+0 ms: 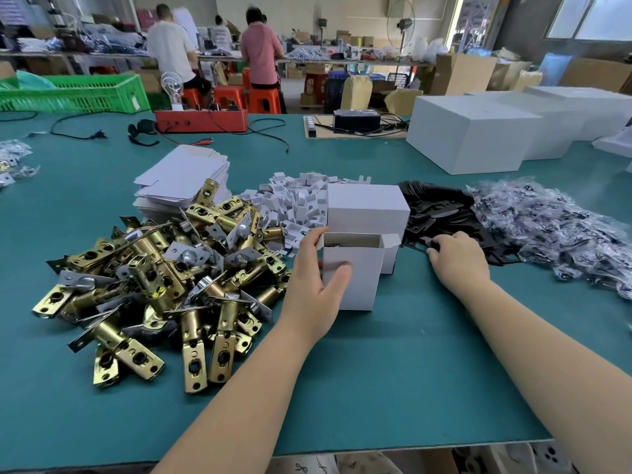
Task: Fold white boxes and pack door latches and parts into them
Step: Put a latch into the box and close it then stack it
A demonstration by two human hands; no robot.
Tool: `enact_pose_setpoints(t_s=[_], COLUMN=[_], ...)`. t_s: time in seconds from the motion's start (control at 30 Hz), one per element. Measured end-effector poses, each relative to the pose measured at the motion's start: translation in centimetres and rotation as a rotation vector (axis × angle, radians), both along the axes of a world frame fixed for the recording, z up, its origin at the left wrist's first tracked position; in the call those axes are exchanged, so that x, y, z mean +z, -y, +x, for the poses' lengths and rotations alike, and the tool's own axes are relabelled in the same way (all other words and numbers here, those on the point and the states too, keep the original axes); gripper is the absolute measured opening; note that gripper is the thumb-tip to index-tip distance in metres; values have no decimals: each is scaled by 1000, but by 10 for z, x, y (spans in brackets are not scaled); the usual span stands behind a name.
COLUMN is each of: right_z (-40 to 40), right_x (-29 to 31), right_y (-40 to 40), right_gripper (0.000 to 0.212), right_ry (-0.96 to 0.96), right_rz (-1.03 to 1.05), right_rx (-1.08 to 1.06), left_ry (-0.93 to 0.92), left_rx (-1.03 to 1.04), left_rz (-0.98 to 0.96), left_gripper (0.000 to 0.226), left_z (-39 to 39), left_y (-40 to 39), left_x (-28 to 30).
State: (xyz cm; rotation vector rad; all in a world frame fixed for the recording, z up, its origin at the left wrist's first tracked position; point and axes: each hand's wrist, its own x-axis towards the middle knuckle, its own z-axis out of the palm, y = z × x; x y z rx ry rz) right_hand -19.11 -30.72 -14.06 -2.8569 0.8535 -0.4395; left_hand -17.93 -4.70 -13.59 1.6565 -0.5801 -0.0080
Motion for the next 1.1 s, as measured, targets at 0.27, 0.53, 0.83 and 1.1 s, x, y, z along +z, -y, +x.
enact_pose_setpoints(t_s=[0.27, 0.53, 0.83, 1.1], right_z=[-13, -22, -53, -43], right_x=[-4, 16, 52, 79], right_y=[-3, -11, -66, -115], right_gripper=[34, 25, 19, 27], right_ry=[111, 512, 1037, 734], right_rz=[63, 469, 1384, 784], right_rx=[38, -81, 255, 580], left_ry=[14, 26, 30, 25], left_rx=[4, 8, 14, 6], left_rz=[7, 4, 4, -49], left_gripper=[50, 52, 51, 46], left_z=[-2, -2, -2, -3], left_y=[-1, 0, 0, 1], left_x=[0, -1, -1, 1])
